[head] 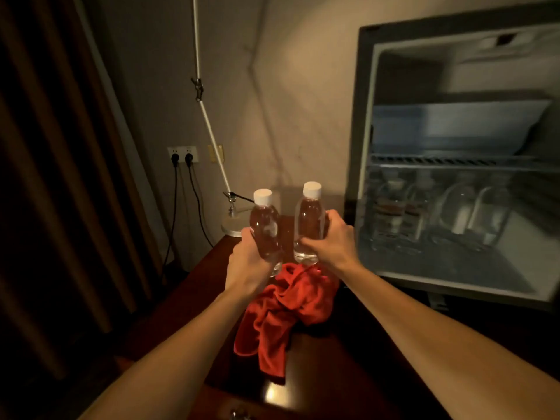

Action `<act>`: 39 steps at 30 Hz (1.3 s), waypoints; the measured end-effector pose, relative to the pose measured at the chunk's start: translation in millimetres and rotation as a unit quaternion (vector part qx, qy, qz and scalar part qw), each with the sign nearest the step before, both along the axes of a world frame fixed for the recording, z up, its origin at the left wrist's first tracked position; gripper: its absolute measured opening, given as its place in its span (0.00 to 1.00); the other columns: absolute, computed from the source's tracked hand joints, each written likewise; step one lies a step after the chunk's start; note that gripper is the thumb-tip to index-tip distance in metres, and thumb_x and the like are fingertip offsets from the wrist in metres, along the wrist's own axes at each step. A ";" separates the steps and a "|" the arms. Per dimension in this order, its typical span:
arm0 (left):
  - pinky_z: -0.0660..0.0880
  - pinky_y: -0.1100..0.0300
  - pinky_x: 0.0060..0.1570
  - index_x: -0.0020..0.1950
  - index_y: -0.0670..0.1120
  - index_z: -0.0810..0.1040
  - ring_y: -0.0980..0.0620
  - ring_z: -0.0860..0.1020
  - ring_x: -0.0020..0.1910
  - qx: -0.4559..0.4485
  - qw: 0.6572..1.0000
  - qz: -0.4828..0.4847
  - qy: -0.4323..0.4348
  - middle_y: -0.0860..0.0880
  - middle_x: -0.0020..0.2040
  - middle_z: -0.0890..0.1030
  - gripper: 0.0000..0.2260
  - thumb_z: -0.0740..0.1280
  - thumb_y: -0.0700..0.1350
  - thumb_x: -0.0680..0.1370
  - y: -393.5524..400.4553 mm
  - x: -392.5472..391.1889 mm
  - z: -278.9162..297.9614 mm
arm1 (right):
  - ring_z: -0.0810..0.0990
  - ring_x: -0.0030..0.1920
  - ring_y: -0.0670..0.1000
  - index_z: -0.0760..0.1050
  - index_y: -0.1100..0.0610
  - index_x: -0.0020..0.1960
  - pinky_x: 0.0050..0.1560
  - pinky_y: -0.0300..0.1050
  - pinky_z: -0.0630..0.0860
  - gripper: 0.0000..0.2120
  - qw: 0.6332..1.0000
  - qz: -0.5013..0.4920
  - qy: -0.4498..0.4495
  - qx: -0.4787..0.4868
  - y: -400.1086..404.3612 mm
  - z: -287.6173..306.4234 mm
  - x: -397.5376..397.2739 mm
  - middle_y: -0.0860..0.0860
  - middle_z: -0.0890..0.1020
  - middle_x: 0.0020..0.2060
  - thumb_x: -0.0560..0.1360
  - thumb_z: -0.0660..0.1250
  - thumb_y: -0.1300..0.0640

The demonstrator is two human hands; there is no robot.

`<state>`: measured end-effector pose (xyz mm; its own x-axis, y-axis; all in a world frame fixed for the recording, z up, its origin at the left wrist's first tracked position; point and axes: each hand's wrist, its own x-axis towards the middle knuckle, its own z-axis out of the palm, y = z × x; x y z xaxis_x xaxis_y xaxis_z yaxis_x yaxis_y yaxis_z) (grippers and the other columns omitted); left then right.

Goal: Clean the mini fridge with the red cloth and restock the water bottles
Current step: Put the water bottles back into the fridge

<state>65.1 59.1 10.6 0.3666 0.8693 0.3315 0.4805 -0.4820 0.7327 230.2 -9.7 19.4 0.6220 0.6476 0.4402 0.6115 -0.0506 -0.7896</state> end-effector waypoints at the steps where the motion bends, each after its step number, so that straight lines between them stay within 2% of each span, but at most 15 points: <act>1: 0.76 0.47 0.50 0.55 0.51 0.66 0.40 0.79 0.50 0.005 1.000 -0.006 -0.006 0.46 0.51 0.80 0.25 0.72 0.61 0.69 -9.6 4.1 4.6 | 0.79 0.38 0.43 0.74 0.55 0.51 0.33 0.24 0.68 0.24 1.000 -0.005 0.005 0.010 -11.3 2.9 3.1 0.47 0.82 0.42 0.61 0.82 0.55; 4: 0.75 0.51 0.45 0.55 0.50 0.68 0.46 0.79 0.46 0.017 0.999 -0.030 -0.015 0.51 0.47 0.80 0.23 0.73 0.58 0.68 -37.6 19.1 15.1 | 0.80 0.41 0.44 0.75 0.56 0.53 0.37 0.27 0.71 0.26 0.999 -0.027 0.005 0.023 -48.7 8.3 13.1 0.46 0.82 0.42 0.60 0.83 0.54; 7: 0.78 0.50 0.47 0.54 0.52 0.68 0.47 0.81 0.46 0.024 0.997 -0.070 -0.015 0.51 0.47 0.81 0.22 0.73 0.56 0.68 -63.1 40.7 17.9 | 0.80 0.45 0.45 0.75 0.55 0.55 0.40 0.29 0.71 0.27 0.999 -0.050 0.004 0.013 -84.6 6.4 30.3 0.46 0.81 0.45 0.61 0.82 0.55; 10: 0.79 0.51 0.46 0.54 0.52 0.68 0.50 0.82 0.46 0.027 0.993 -0.114 -0.011 0.53 0.47 0.82 0.22 0.74 0.55 0.68 -88.5 68.0 16.0 | 0.81 0.48 0.47 0.74 0.56 0.59 0.47 0.37 0.76 0.31 0.997 -0.075 0.005 -0.009 -117.9 3.3 52.3 0.48 0.82 0.48 0.61 0.82 0.54; 12: 0.77 0.54 0.44 0.55 0.51 0.68 0.52 0.81 0.46 0.041 0.988 -0.145 -0.006 0.55 0.48 0.81 0.22 0.76 0.53 0.69 -104.6 87.2 13.3 | 0.82 0.46 0.48 0.75 0.56 0.57 0.47 0.42 0.79 0.30 0.995 -0.092 0.010 -0.026 -137.3 -1.2 71.7 0.49 0.83 0.46 0.60 0.82 0.50; 13: 0.77 0.54 0.44 0.56 0.50 0.68 0.52 0.80 0.47 0.048 0.986 -0.158 -0.002 0.55 0.49 0.80 0.23 0.76 0.53 0.70 -111.4 97.1 11.7 | 0.82 0.43 0.48 0.76 0.56 0.56 0.44 0.43 0.79 0.29 0.994 -0.100 0.010 -0.037 -146.8 -2.9 81.0 0.49 0.83 0.43 0.60 0.82 0.47; 15: 0.78 0.51 0.47 0.56 0.50 0.68 0.50 0.79 0.48 0.054 0.983 -0.176 0.005 0.54 0.50 0.79 0.23 0.77 0.54 0.70 -124.2 117.6 8.4 | 0.81 0.39 0.48 0.77 0.56 0.53 0.37 0.41 0.78 0.29 0.991 -0.120 0.001 -0.050 -165.2 -5.6 97.9 0.48 0.82 0.39 0.60 0.80 0.42; 16: 0.78 0.51 0.48 0.55 0.50 0.68 0.50 0.80 0.48 0.054 0.982 -0.184 0.006 0.54 0.50 0.79 0.23 0.77 0.54 0.70 -130.4 128.1 7.2 | 0.81 0.39 0.47 0.77 0.56 0.53 0.37 0.41 0.78 0.29 0.990 -0.132 -0.002 -0.050 -173.4 -6.4 106.2 0.48 0.82 0.39 0.60 0.79 0.41; 19: 0.79 0.51 0.48 0.55 0.50 0.67 0.51 0.81 0.49 0.050 0.977 -0.205 -0.006 0.53 0.51 0.81 0.24 0.77 0.56 0.69 -145.0 159.6 4.3 | 0.82 0.45 0.46 0.78 0.54 0.55 0.45 0.43 0.80 0.26 0.985 -0.169 0.001 -0.035 -193.1 -6.8 130.3 0.45 0.83 0.45 0.62 0.80 0.46; 24: 0.79 0.50 0.51 0.57 0.51 0.69 0.52 0.81 0.50 0.031 0.972 -0.231 -0.017 0.54 0.52 0.81 0.23 0.76 0.54 0.70 -151.6 207.2 0.5 | 0.82 0.48 0.48 0.76 0.52 0.60 0.48 0.45 0.80 0.29 0.976 -0.217 0.020 -0.025 -207.3 -9.5 167.8 0.46 0.84 0.49 0.62 0.81 0.47; 28: 0.78 0.54 0.55 0.63 0.51 0.68 0.53 0.81 0.53 0.011 0.968 -0.251 -0.016 0.53 0.55 0.82 0.26 0.75 0.55 0.71 -150.0 241.2 -3.7 | 0.78 0.44 0.44 0.73 0.52 0.60 0.38 0.35 0.72 0.28 0.972 -0.232 0.038 -0.006 -204.9 -14.5 191.0 0.44 0.80 0.48 0.64 0.80 0.51; 30: 0.79 0.52 0.55 0.66 0.53 0.67 0.51 0.81 0.54 0.007 0.966 -0.259 -0.015 0.54 0.55 0.81 0.29 0.75 0.57 0.70 -148.5 256.1 -7.0 | 0.79 0.42 0.46 0.73 0.52 0.60 0.37 0.37 0.73 0.28 0.966 -0.255 0.046 -0.014 -199.1 -19.9 201.2 0.47 0.82 0.48 0.64 0.79 0.49; 34: 0.79 0.49 0.53 0.68 0.54 0.64 0.49 0.80 0.52 -0.034 0.964 -0.262 -0.005 0.55 0.50 0.79 0.30 0.74 0.56 0.71 -147.6 280.8 -16.1 | 0.82 0.50 0.53 0.76 0.53 0.59 0.44 0.40 0.75 0.26 0.952 -0.300 0.048 -0.034 -186.8 -29.2 221.7 0.51 0.83 0.49 0.65 0.76 0.45; 39: 0.78 0.47 0.53 0.65 0.50 0.68 0.46 0.80 0.51 -0.067 0.969 -0.237 0.007 0.49 0.52 0.81 0.28 0.73 0.56 0.69 -145.0 311.1 -20.4 | 0.79 0.57 0.57 0.73 0.56 0.63 0.47 0.41 0.68 0.26 0.946 -0.316 0.002 -0.073 -182.0 -31.4 243.5 0.55 0.81 0.56 0.70 0.74 0.46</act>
